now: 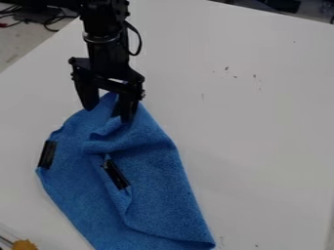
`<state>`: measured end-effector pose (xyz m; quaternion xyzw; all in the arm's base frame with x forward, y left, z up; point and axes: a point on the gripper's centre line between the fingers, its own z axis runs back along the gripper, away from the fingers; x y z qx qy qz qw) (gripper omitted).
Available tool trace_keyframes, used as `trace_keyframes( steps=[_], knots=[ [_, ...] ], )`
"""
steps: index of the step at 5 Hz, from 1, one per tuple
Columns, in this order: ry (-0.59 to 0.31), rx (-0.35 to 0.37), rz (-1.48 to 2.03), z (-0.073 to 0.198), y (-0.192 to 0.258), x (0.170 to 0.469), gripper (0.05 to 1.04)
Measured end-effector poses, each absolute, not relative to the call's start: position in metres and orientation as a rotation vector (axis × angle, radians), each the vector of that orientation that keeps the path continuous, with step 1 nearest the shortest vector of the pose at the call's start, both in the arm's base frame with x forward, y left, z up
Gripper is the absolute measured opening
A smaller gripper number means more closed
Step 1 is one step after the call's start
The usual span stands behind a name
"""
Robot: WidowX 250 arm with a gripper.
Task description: Unfold the cloth from bottom left to topright
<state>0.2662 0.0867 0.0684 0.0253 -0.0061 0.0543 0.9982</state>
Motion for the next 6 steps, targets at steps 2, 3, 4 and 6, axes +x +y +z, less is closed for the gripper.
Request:
trace_keyframes(
  steps=[2,3,4,6],
  knots=[
    [0.020,0.025,0.184,0.043,0.073,0.240,0.999],
    [-0.027,0.033,0.266,0.041,0.064,0.219,0.999],
    [-0.059,0.034,0.336,0.035,0.052,0.203,0.999],
    [-0.084,-0.002,0.407,0.006,0.051,0.204,0.999]
  ],
)
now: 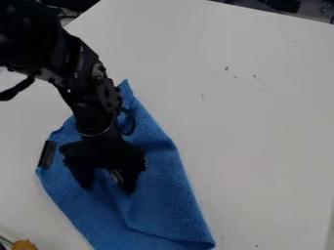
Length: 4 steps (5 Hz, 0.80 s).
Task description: Unfold the cloth from bottom left to topright
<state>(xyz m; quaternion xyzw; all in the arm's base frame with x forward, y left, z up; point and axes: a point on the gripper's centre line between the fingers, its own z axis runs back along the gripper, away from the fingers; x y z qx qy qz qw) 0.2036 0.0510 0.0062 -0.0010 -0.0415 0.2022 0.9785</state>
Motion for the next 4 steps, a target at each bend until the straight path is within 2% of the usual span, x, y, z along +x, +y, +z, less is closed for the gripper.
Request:
trace_keyframes(
  steps=[1,3,4],
  knots=[
    [-0.087,-0.001,0.404,0.0040,0.0539,0.2093,0.950],
    [-0.049,0.017,0.401,0.0056,0.0575,0.2104,0.381],
    [-0.047,0.020,0.419,0.0072,0.0574,0.2098,0.268]
  ],
)
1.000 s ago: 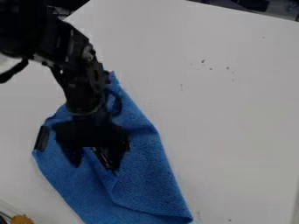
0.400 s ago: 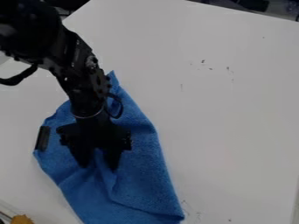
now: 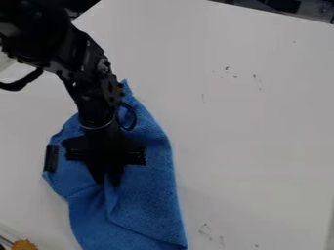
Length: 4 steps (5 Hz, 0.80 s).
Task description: Unfold the cloth from bottom left to topright
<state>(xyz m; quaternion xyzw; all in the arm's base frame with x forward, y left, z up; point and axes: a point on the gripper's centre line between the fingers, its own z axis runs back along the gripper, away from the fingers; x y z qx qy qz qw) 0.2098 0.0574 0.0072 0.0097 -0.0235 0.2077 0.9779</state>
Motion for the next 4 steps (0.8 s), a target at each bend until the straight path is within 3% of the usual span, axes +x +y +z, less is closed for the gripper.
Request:
trace_keyframes(
  steps=[2,3,4],
  knots=[
    [-0.052,0.024,0.442,0.0107,0.0574,0.2066,0.849],
    [-0.033,0.027,0.437,0.0106,0.0575,0.2036,1.010],
    [-0.039,0.027,0.423,0.0113,0.0584,0.2056,1.005]
  ],
)
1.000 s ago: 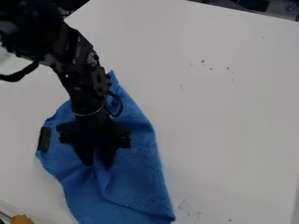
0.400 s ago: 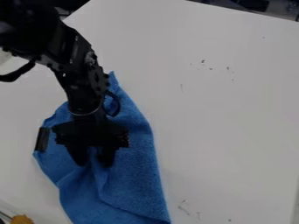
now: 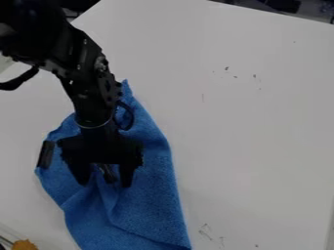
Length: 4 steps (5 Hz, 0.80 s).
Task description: Unfold the cloth from bottom left to topright
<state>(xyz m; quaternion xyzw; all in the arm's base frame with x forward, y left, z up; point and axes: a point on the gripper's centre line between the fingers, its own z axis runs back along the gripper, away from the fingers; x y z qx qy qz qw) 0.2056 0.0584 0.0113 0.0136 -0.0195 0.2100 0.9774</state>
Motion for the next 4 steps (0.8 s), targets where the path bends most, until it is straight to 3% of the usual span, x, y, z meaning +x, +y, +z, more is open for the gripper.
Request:
trace_keyframes(
  steps=[1,3,4],
  knots=[
    [-0.046,0.028,0.419,0.0126,0.0587,0.2081,0.939],
    [-0.032,0.036,0.419,0.0138,0.0606,0.2102,0.355],
    [-0.022,0.042,0.422,0.0156,0.0622,0.2119,0.155]
  ],
)
